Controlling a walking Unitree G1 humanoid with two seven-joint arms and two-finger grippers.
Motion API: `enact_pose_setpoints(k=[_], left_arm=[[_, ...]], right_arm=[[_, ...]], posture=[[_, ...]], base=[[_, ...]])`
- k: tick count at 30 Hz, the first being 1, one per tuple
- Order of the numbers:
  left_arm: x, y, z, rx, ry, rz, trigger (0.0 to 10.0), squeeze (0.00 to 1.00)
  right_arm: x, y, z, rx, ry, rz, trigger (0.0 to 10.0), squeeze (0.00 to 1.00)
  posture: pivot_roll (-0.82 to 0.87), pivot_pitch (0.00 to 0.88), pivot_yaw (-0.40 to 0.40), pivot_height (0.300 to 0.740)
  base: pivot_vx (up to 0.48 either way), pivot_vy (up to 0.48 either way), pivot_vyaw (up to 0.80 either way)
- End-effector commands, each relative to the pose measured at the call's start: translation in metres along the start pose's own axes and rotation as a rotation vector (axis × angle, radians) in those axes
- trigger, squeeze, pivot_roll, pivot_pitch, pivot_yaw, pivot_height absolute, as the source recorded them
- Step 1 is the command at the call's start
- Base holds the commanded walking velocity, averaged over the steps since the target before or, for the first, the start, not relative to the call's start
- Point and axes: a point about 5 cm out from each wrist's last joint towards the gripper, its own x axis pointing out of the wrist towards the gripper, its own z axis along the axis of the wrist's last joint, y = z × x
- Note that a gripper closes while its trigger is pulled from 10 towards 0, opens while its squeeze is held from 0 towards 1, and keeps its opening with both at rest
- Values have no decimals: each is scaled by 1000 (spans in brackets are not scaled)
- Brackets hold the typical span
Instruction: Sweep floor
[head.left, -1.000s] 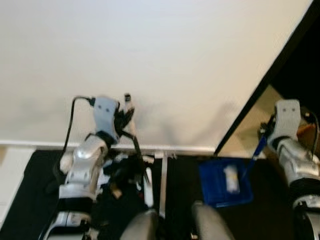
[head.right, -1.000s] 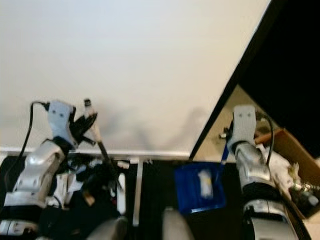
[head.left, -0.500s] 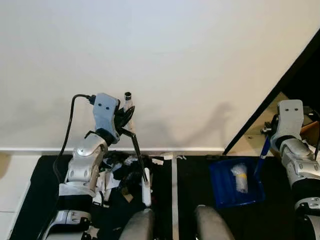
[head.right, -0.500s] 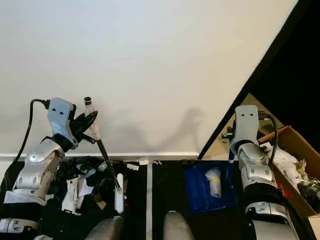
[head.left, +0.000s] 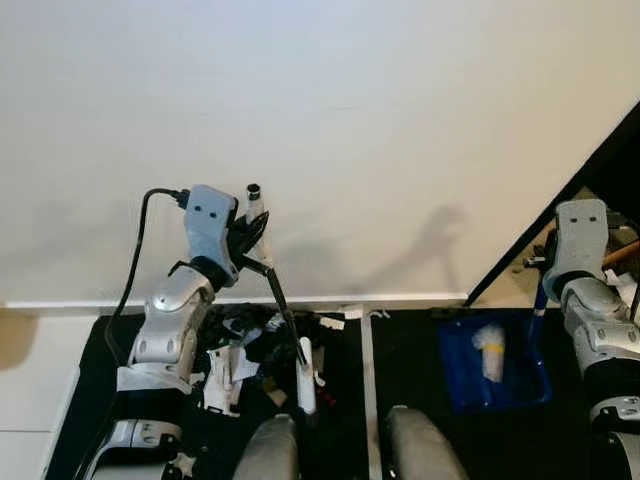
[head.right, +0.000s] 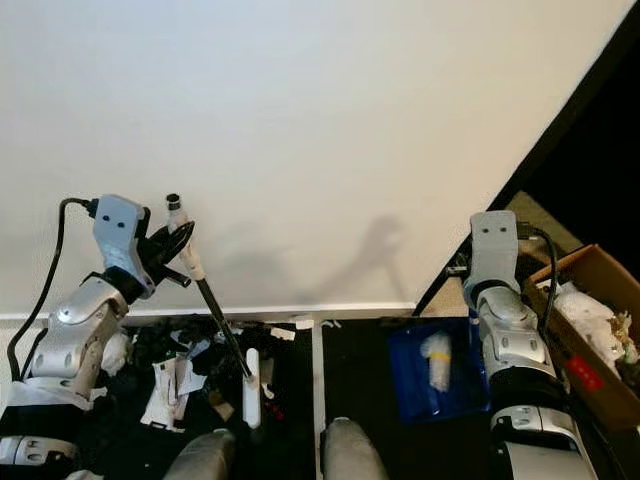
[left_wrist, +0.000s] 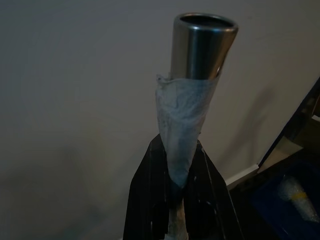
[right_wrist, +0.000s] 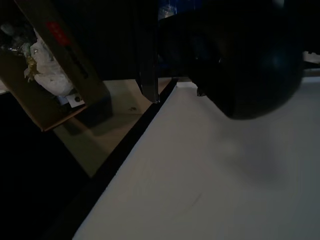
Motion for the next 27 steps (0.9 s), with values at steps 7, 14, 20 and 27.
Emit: enact_pose_setpoints(k=[7,14,20,27], left_arm=[[-1,4,3,20,4,0,10000,0],[0,4,4,16,1,-1,10000,0],[0,2,4,14,-1,-8,10000,0],[0,2,4,18,-6,-9,10000,0]], right_arm=[[-1,24,-22,135,86,101,10000,0],[-2,23,-25,235,85,122,10000,0],[-5,21,-22,457,6,217,10000,0],[-9,20,-5,569,-78,334,10000,0]], posture=[[55,59,35,740],[54,60,35,740],[55,60,37,740],[51,57,37,740]], base=[[0,340,0],[0,339,0],[0,249,0],[0,0,0]])
